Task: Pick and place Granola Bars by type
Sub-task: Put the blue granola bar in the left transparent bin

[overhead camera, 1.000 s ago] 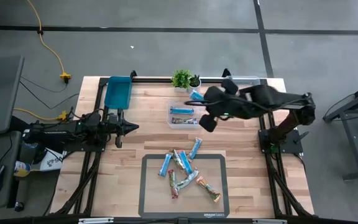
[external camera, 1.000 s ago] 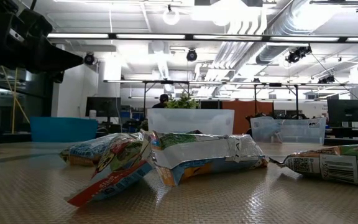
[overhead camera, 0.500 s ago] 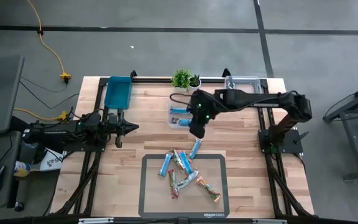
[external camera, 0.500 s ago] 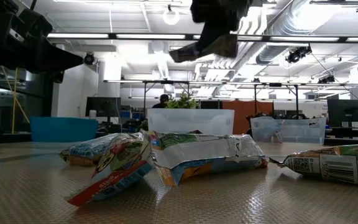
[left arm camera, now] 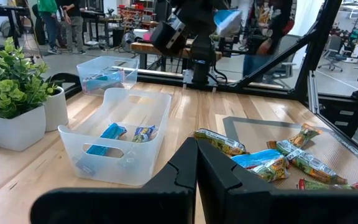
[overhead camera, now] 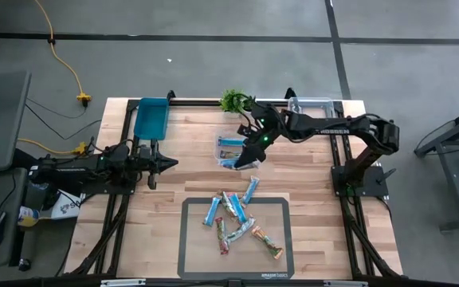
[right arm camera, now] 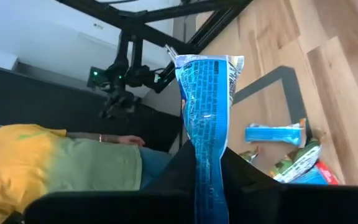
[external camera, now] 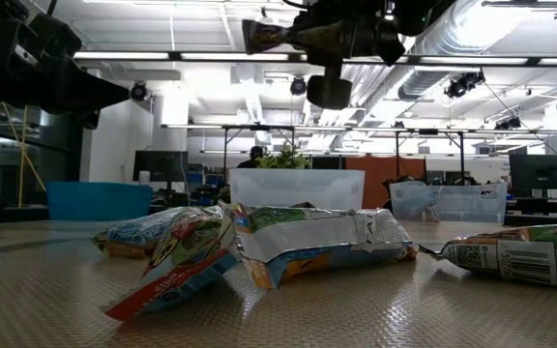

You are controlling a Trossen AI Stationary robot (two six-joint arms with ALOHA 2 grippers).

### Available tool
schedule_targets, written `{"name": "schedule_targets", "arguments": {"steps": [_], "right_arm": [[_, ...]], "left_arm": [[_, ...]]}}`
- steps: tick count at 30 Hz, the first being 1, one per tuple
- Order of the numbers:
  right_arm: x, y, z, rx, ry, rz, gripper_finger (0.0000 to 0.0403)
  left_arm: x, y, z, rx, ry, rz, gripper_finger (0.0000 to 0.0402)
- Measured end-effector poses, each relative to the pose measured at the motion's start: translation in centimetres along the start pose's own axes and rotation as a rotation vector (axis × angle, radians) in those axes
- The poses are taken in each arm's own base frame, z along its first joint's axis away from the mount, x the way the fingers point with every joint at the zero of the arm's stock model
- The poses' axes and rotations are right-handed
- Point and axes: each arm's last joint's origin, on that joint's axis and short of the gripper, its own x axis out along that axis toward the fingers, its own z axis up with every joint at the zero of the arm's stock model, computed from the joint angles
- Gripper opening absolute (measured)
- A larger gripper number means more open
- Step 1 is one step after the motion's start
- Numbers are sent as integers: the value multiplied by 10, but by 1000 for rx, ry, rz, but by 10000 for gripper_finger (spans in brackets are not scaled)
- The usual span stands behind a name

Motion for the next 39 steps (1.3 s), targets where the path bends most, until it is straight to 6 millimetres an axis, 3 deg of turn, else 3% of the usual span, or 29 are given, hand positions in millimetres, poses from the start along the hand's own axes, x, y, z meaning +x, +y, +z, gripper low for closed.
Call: {"name": "schedule_targets", "arguments": {"steps": [13, 23, 33, 39], "right_arm": [[-33, -24, 17, -164, -193, -247, 19], [-52, -43, 17, -375, -173, -491, 17], [-36, -43, 10, -784, -23, -754, 15], [-19, -64, 6, -775, 53, -801, 18]], "left_arm": [[0, 0, 0, 0, 0, 0, 1], [0, 0, 0, 0, 0, 0, 1], [0, 0, 0, 0, 1, 0, 1], [0, 0, 0, 0, 0, 0, 1]]}}
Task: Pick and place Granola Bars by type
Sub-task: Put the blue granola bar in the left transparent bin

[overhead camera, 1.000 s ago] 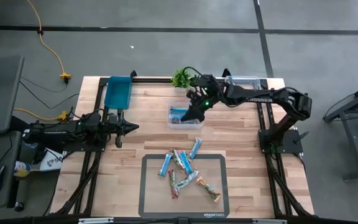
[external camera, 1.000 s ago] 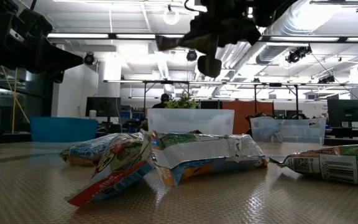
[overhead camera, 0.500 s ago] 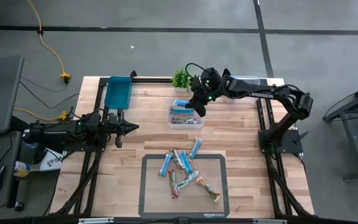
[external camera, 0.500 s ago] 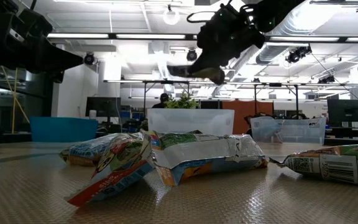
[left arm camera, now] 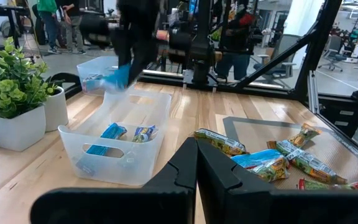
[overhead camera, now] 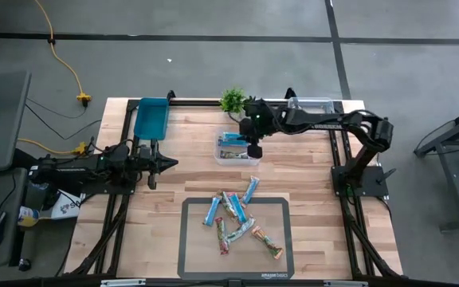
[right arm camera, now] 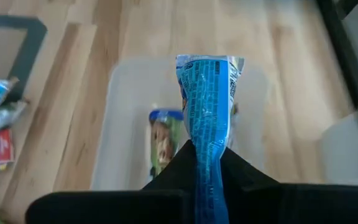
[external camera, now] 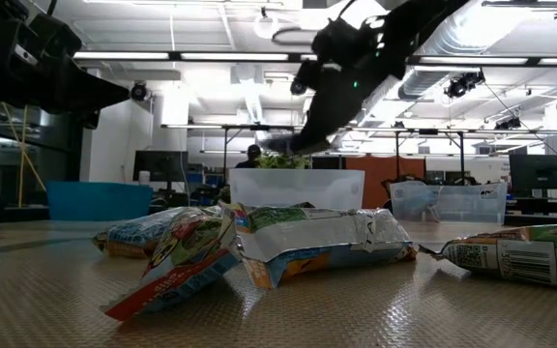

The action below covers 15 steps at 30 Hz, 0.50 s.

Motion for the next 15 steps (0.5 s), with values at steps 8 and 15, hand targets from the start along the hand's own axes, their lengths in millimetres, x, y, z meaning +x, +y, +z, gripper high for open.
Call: {"name": "schedule_targets", "arguments": {"steps": [8, 15], "right_arm": [[30, 1, -18, 23, 84, 48, 17], [40, 1, -24, 35, 106, 75, 20]], "left_arm": [[0, 0, 0, 0, 0, 0, 1], [0, 0, 0, 0, 0, 0, 1]]}}
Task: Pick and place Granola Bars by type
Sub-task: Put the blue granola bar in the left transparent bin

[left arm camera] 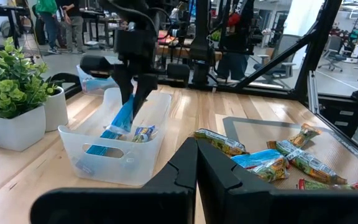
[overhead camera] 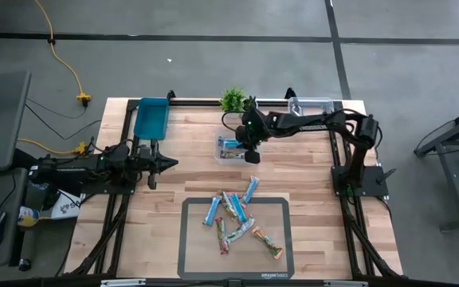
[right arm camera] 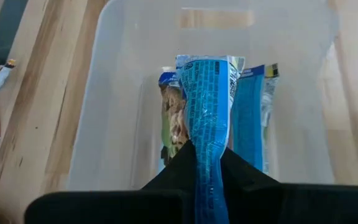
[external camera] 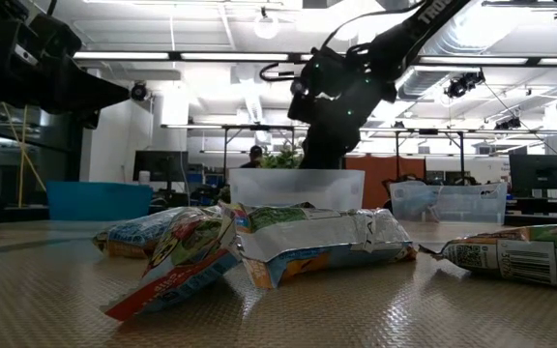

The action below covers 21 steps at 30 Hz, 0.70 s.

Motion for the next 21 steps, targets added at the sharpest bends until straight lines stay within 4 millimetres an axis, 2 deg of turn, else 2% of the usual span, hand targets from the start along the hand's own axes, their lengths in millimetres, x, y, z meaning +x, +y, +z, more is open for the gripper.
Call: {"name": "schedule_targets", "arguments": {"steps": [10, 21], "right_arm": [[4, 0, -2, 7, 4, 26, 32], [4, 0, -2, 22, 7, 18, 113]], "left_arm": [[0, 0, 0, 0, 0, 0, 1], [0, 0, 0, 0, 0, 0, 1]]}}
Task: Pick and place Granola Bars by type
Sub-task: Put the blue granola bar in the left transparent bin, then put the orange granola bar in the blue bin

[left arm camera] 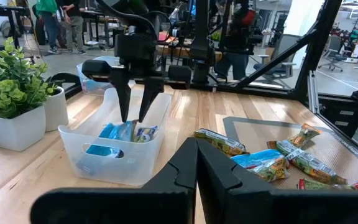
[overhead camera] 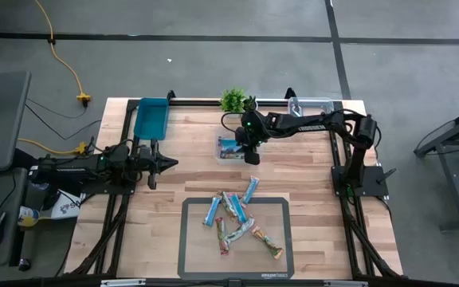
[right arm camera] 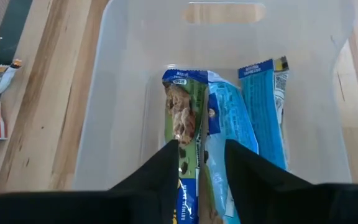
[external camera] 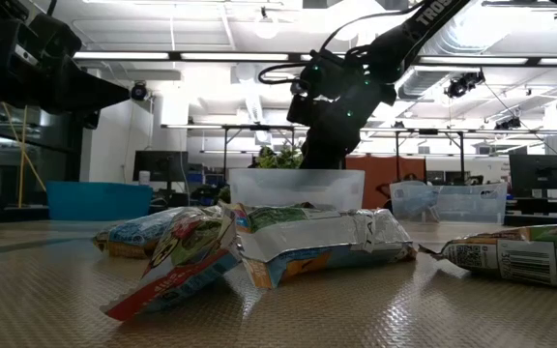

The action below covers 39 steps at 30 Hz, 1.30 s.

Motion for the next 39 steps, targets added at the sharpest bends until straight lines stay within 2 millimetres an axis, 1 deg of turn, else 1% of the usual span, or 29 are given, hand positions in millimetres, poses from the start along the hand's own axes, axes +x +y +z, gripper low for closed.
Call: {"name": "schedule_targets", "arguments": {"steps": [3, 5, 13, 16, 19, 24, 27, 31, 36, 39], "right_arm": [[-3, 1, 1, 17, -5, -3, 126], [-10, 1, 5, 30, -25, -10, 131], [-46, 9, 24, 99, -133, -31, 134], [-60, 16, 32, 146, -178, -15, 134], [-74, 29, 39, 208, -222, 41, 134], [-90, 60, 50, 298, -253, 215, 134], [-96, 84, 53, 324, -230, 318, 134], [-100, 119, 54, 341, -172, 415, 134], [-98, 164, 52, 413, -75, 499, 134], [-98, 189, 50, 444, -51, 467, 134]], "left_arm": [[0, 0, 0, 0, 0, 0, 1], [0, 0, 0, 0, 0, 0, 1], [0, 0, 0, 0, 1, 0, 1], [0, 0, 0, 0, 0, 0, 1], [0, 0, 0, 0, 0, 0, 1], [0, 0, 0, 0, 1, 0, 1], [0, 0, 0, 0, 0, 0, 1], [0, 0, 0, 0, 0, 0, 1], [0, 0, 0, 0, 0, 0, 1], [0, 0, 0, 0, 0, 0, 1]]}}
